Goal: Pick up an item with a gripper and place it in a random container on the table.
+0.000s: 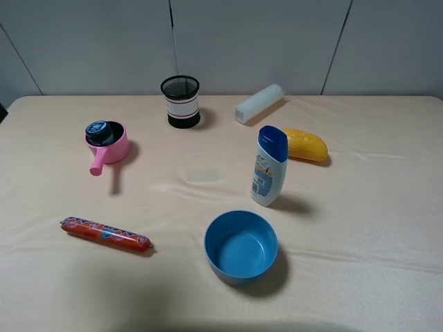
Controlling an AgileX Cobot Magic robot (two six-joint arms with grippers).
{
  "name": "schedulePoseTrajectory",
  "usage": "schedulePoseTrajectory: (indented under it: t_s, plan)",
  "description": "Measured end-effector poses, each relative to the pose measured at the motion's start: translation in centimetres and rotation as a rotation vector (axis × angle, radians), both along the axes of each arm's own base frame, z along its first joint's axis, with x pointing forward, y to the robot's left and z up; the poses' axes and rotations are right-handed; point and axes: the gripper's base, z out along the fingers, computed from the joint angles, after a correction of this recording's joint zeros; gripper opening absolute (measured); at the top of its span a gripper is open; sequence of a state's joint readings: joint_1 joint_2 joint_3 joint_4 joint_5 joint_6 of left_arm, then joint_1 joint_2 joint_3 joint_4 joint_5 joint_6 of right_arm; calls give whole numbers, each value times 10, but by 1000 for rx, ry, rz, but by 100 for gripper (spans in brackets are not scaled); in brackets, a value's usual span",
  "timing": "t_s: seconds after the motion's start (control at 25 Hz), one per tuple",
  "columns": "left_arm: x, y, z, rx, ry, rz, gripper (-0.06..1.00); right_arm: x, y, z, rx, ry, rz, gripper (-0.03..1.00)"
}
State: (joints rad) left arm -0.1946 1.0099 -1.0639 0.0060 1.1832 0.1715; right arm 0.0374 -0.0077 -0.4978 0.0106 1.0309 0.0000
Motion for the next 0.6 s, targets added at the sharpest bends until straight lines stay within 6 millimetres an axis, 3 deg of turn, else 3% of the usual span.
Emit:
schedulePoseTrajectory:
  t_s: [0.32,0.6]
  plan:
    - [-70,13,6,-41,-180,-1,99,0,0,0,0,0,0,69]
    - [-119,16,-15,-136,-265,-24,99,0,0,0,1,0,0,69]
